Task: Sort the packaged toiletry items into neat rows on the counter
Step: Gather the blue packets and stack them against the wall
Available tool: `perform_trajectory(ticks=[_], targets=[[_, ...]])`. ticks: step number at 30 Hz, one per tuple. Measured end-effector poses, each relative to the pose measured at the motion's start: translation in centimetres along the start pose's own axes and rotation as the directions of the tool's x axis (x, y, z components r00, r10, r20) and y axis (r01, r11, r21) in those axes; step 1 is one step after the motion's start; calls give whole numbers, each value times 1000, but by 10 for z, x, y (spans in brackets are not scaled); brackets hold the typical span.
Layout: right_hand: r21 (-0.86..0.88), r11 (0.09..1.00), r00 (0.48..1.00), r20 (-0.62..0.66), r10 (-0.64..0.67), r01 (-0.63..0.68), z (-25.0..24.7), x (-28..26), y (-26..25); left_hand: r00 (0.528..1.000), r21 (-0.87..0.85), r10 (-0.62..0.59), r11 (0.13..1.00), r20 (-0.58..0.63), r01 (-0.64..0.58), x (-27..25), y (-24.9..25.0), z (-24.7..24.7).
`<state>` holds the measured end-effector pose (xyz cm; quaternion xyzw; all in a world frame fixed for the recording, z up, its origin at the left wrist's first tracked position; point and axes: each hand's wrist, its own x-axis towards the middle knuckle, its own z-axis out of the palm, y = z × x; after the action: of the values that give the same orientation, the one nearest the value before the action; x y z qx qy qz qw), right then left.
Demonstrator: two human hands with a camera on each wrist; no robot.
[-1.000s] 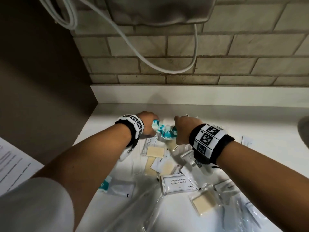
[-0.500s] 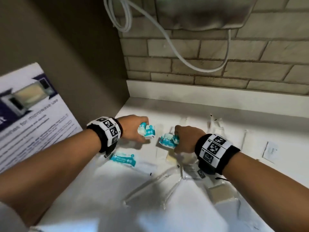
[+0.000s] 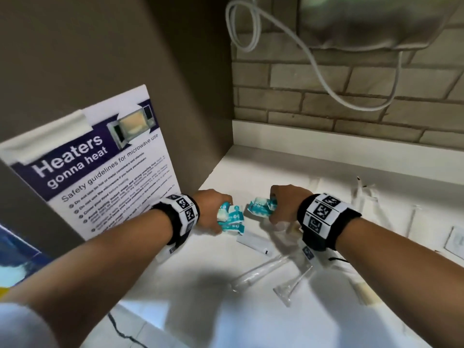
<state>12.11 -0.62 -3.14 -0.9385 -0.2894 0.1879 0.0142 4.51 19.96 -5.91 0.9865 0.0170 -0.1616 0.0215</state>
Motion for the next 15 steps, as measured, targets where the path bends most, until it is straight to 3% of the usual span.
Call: perform_trajectory(ticks=[6, 11, 15], targets=[[71, 995, 996, -51, 76, -72, -5, 33, -4, 994, -24, -6, 1000, -107, 4, 23, -13, -29], [141, 981, 982, -121, 148, -130, -17, 84, -6, 997, -17, 26, 999, -79, -27, 54, -15, -43], [144, 978, 983, -80, 163, -151, -22, 122, -10, 997, -36, 60, 997, -42, -62, 73, -19, -35]])
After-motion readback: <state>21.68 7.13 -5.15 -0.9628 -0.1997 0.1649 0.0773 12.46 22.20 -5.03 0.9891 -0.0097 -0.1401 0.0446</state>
